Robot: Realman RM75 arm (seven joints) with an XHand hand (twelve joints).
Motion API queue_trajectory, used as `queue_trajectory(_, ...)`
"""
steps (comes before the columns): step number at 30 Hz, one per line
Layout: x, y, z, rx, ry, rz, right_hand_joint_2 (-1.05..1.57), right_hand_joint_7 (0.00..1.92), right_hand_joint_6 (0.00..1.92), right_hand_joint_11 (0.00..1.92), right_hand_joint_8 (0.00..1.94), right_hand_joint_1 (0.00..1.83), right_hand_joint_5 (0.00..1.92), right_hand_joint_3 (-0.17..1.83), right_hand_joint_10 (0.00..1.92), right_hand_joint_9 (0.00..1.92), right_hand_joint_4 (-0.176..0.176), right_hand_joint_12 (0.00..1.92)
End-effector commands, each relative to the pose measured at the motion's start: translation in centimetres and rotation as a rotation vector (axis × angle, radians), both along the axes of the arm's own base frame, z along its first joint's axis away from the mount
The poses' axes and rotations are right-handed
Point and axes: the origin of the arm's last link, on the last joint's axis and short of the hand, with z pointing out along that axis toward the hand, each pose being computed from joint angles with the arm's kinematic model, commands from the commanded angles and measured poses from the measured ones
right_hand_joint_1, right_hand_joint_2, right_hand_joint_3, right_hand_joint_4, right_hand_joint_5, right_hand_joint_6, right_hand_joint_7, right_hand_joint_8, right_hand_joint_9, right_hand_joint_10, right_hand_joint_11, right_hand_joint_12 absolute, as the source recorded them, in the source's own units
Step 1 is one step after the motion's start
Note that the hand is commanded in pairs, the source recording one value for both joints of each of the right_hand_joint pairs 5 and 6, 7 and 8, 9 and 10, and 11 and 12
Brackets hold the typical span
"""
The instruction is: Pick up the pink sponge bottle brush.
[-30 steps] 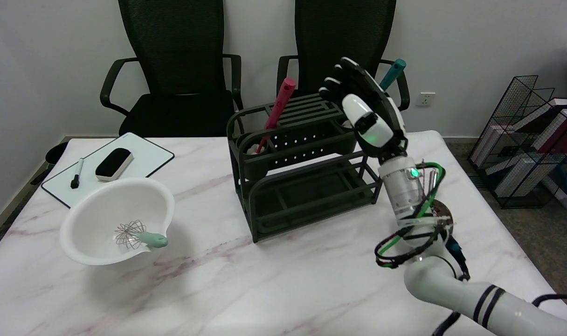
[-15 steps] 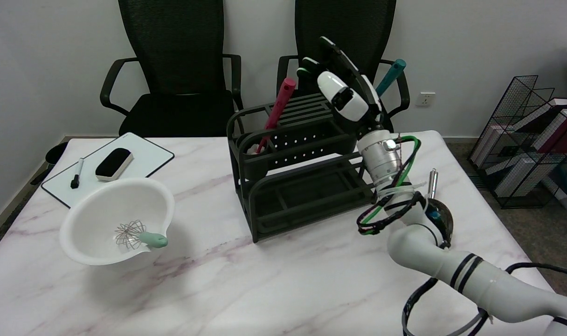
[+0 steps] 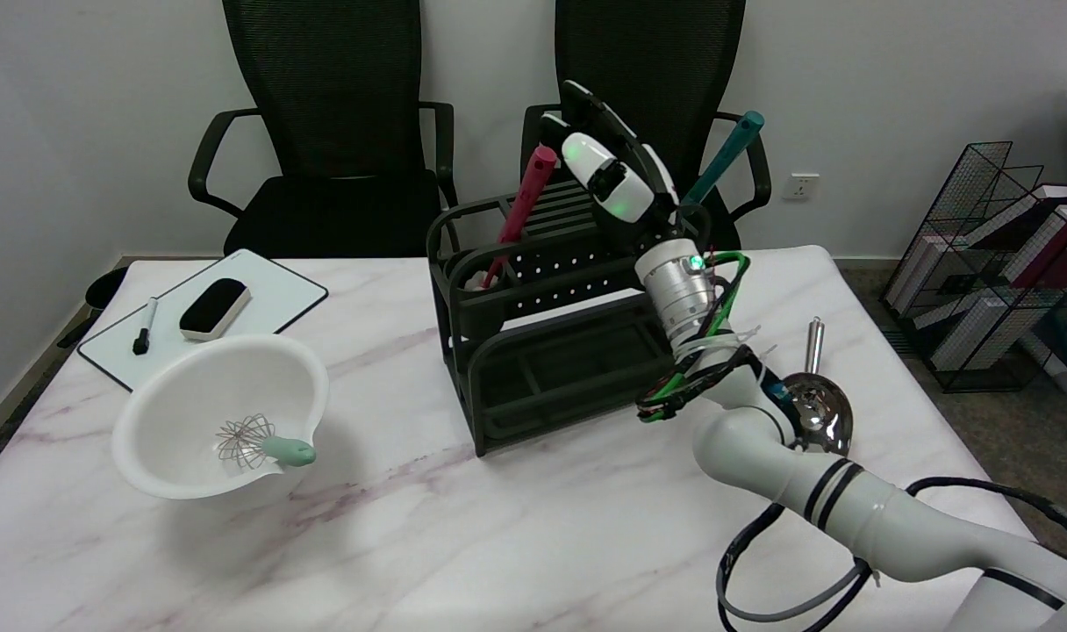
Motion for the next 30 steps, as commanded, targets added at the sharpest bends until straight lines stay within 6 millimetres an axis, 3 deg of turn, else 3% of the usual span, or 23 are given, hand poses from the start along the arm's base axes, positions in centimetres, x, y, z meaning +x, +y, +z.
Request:
queue_trajectory(1,0.5,-1.5,-3.0,0.051,-0.029,-0.009,0.28,0.21,0.42,0.31,0.21,1.04,0.42,1.25,0.44,0.44,0.000,0.31)
queue_trajectory(11,0.4,-0.6,-4.6,0.070,0.025,-0.003,0.35,0.22,0.45,0.02,0.22,1.02,0.45,1.22,0.38,0.38,0.000,0.02)
queue_trajectory(20,0.4,0.4,-5.1,0.064,0.058,-0.002,0.32,0.20,0.23,0.03,0.20,0.99,0.23,1.27,0.38,0.38,0.000,0.03)
queue_trajectory(30,0.1,0.2,-5.4,0.078,0.059,-0.025,0.33,0.17,0.20,0.16,0.17,0.99,0.20,1.24,0.38,0.38,0.000,0.16)
